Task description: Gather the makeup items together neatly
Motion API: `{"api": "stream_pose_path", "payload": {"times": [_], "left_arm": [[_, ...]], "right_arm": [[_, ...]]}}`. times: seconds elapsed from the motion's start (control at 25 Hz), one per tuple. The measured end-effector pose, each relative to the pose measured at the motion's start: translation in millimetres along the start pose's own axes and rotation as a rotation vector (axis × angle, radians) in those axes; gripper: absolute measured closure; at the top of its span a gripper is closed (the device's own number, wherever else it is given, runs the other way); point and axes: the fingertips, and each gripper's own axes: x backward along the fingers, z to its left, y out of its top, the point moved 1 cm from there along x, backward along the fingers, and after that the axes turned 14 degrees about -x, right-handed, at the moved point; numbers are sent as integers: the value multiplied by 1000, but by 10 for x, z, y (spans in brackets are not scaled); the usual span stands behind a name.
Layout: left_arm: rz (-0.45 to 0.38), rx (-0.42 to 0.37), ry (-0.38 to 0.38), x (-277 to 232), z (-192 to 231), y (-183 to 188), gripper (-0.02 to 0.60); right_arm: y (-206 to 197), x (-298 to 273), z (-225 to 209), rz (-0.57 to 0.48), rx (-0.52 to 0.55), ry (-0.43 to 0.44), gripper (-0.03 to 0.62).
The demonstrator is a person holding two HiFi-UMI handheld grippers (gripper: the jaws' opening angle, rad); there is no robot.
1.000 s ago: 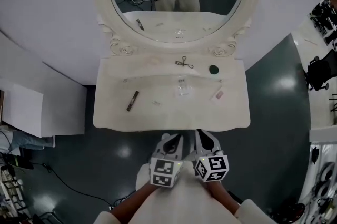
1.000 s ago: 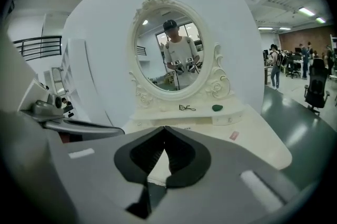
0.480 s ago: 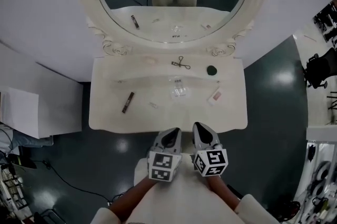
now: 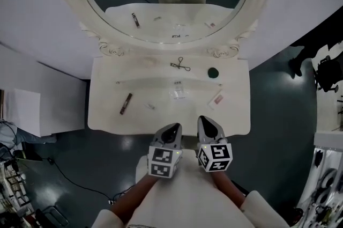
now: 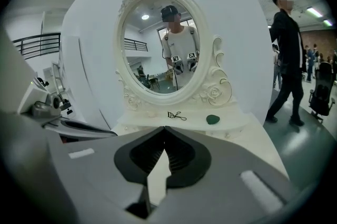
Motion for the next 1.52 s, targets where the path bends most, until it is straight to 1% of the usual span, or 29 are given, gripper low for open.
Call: {"api": "stream_pose_path", "payload": {"times": [0.12, 0.36, 0.56, 0.68, 0.8, 0.88, 1.08, 1.2, 1.4, 1.48, 1.52], "left_arm": [[5, 8, 15, -107, -27, 26, 571], [12, 49, 71, -217, -48, 27, 571], [40, 89, 103, -331, -106, -73, 572], [43, 109, 122, -355, -97, -57, 571], [56, 129, 140, -405, -92, -139, 571], [70, 136, 145, -448, -106, -178, 572], [72, 135, 159, -489, -115, -140, 572], [78, 139, 156, -527, -115, -169, 571], [100, 137, 126, -621, -168, -207, 572], [112, 133, 119, -660, -177, -224, 572], [116, 130, 117, -679, -180, -228, 571]], "right_arm": [[40, -57, -117, 9, 10, 12, 591], [32, -176, -325, 69, 49, 31, 591], [-24, -280, -448, 136, 89, 79, 589], [-67, -352, -466, 153, 140, 100, 589], [-117, -423, -496, 164, 197, 113, 588], [-143, -454, -557, 176, 213, 114, 585], [-156, -509, -715, 188, 220, 100, 570], [-169, -564, -791, 196, 215, 84, 545], [-207, -652, -1018, 214, 155, 7, 512], [-270, -715, -1122, 235, 123, -28, 473], [-304, -740, -1171, 245, 113, -44, 464]]}}
